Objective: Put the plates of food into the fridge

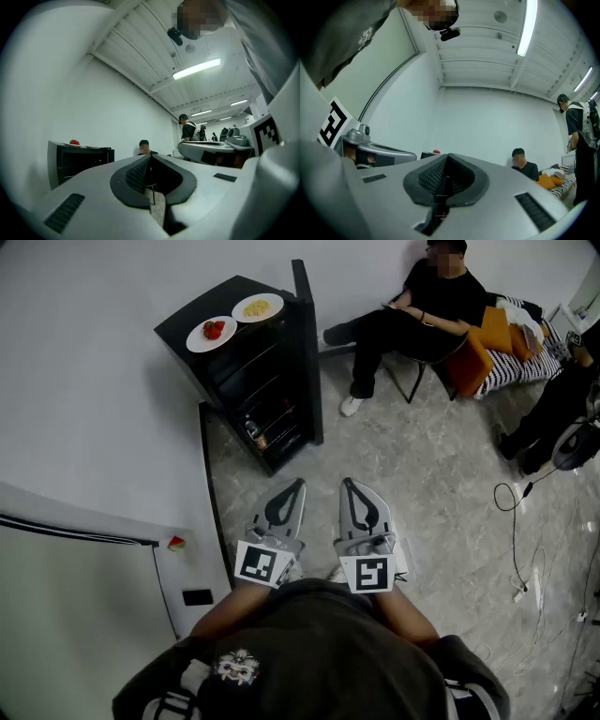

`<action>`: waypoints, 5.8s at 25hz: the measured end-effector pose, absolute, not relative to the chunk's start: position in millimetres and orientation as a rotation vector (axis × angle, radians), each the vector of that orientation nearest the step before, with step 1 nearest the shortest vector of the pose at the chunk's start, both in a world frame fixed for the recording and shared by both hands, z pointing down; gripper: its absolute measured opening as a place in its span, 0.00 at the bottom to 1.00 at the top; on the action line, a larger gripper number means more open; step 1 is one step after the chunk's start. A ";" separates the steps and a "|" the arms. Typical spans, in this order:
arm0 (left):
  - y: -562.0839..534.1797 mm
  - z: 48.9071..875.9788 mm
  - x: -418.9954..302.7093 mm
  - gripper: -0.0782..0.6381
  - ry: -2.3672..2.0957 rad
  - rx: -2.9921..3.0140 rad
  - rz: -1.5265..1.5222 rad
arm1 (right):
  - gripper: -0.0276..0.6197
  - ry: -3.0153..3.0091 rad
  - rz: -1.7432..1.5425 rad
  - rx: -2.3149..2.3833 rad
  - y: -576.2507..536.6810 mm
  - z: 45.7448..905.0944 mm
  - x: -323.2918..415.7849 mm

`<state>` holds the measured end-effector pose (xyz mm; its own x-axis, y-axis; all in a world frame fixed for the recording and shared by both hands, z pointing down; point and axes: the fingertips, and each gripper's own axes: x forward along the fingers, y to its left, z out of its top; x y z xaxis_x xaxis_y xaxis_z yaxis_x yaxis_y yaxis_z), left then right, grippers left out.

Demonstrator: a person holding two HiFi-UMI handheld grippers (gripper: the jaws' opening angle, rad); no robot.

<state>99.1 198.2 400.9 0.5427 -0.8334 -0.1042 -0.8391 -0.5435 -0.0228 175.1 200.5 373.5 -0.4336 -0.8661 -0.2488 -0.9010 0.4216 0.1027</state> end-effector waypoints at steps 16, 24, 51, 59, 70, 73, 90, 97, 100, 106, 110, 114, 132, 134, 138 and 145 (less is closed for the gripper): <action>179.0 408.8 24.6 0.14 1.461 -2.722 0.137 | 0.08 2.518 0.350 -1.597 188.8 382.7 100.4; 166.9 410.3 -13.1 0.14 1.480 -2.758 0.190 | 0.08 2.488 0.300 -1.648 175.8 385.7 78.7; 108.4 429.6 -2.8 0.14 1.586 -2.725 0.142 | 0.08 2.584 0.217 -1.589 107.8 406.7 99.4; 56.1 429.6 -6.9 0.14 1.757 -2.621 0.065 | 0.08 2.604 0.155 -1.516 46.4 416.4 127.6; 27.3 422.3 5.8 0.14 1.928 -2.444 -0.042 | 0.08 2.686 0.146 -1.311 -3.0 412.1 137.9; 23.8 417.1 2.3 0.14 1.981 -2.409 -0.013 | 0.08 2.675 0.144 -1.254 -9.0 403.1 133.0; -41.2 421.3 -25.6 0.14 1.946 -2.444 0.066 | 0.08 2.724 0.151 -1.201 -73.5 405.9 78.4; -76.3 418.0 -45.6 0.14 1.917 -2.471 0.100 | 0.08 2.731 0.142 -1.207 -107.7 403.7 51.4; -84.5 411.8 -53.4 0.14 1.914 -2.461 0.132 | 0.08 2.751 0.134 -1.193 -116.3 402.5 39.5; -96.7 403.5 -75.6 0.14 1.922 -2.440 0.204 | 0.08 2.807 0.064 -1.149 -130.9 399.1 12.3; -103.6 402.4 -86.1 0.14 1.937 -2.434 0.230 | 0.08 2.815 0.095 -1.116 -140.7 392.1 4.2; -109.3 395.6 -90.3 0.14 1.965 -2.386 0.244 | 0.08 2.831 0.089 -1.097 -150.1 390.2 6.4; -121.5 393.9 -60.5 0.14 2.050 -2.310 0.233 | 0.21 2.824 -0.540 -0.800 -211.2 404.3 7.7; -120.5 395.9 -59.5 0.14 2.060 -2.306 0.223 | 0.23 2.725 -0.749 -0.774 -224.1 403.7 10.6; -118.0 399.1 -60.2 0.14 2.078 -2.296 0.210 | 0.23 2.446 -1.190 -0.737 -256.2 406.7 17.9; -120.9 403.6 -62.0 0.14 2.113 -2.289 0.196 | 0.23 2.018 -1.636 -0.620 -294.2 422.2 13.2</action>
